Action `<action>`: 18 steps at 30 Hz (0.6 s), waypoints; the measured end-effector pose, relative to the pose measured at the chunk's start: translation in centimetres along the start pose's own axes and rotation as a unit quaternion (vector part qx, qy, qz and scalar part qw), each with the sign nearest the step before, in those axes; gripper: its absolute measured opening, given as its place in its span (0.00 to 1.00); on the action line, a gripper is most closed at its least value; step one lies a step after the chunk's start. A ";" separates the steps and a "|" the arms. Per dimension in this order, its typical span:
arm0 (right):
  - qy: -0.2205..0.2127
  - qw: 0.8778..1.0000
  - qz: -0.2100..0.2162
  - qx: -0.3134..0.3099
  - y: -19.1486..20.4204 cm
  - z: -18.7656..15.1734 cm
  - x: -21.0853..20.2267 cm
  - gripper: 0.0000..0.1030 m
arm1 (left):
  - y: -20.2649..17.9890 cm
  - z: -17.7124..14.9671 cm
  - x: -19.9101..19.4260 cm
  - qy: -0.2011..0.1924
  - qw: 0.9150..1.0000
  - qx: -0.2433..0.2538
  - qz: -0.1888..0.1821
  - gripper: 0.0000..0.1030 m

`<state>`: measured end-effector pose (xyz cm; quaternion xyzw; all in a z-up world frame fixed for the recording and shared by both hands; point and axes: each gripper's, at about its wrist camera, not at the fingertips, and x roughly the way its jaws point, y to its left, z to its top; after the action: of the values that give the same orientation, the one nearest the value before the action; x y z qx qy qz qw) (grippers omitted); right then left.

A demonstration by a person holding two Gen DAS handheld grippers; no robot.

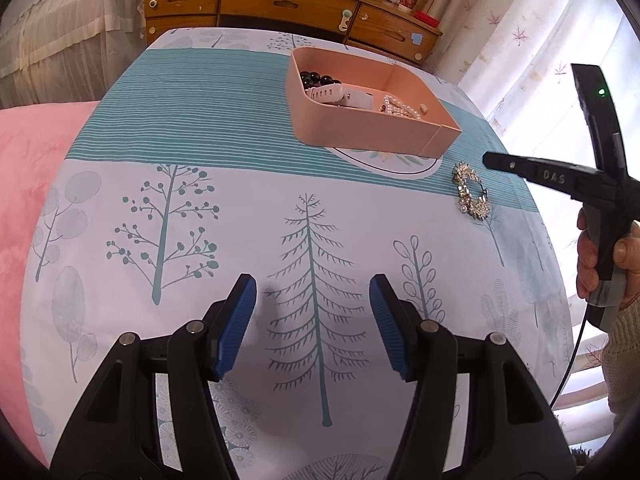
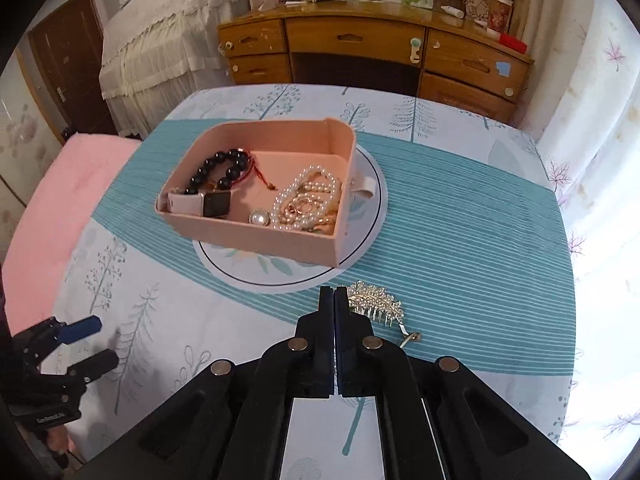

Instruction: Organize jewelry

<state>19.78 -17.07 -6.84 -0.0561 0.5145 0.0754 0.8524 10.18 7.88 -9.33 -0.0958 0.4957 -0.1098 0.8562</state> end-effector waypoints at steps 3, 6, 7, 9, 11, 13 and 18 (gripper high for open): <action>0.031 0.999 0.011 0.003 0.2 -0.7 1.2 0.04 | 0.2 -0.1 -0.1 -0.001 1.000 -0.002 0.000 0.54; 0.045 0.999 0.005 0.002 0.4 -1.4 2.6 0.10 | 0.4 -0.1 -0.1 -0.001 1.000 -0.005 -0.001 0.54; 0.048 0.999 0.000 0.002 0.5 -1.5 2.9 0.10 | 0.5 -0.1 -0.1 -0.001 1.000 -0.006 -0.001 0.54; 0.051 0.999 -0.007 0.001 0.4 -1.8 3.4 0.10 | 0.6 -0.1 -0.1 -0.001 1.000 -0.007 -0.002 0.54; 0.053 0.999 -0.008 0.004 0.2 -2.0 3.7 0.10 | 0.7 -0.2 0.0 0.000 1.000 -0.007 -0.003 0.54; 0.055 0.998 -0.008 0.007 0.0 -2.0 4.1 0.13 | 0.8 -0.2 0.1 0.002 1.000 -0.009 -0.004 0.54; 0.053 0.999 -0.007 0.010 0.0 -2.0 4.7 0.14 | 0.7 -0.2 0.2 0.004 1.000 -0.008 -0.005 0.54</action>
<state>20.23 -17.08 -11.93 -0.0549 0.5593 0.0610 0.8249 10.15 8.49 -9.83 -0.1044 0.4992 -0.1102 0.8531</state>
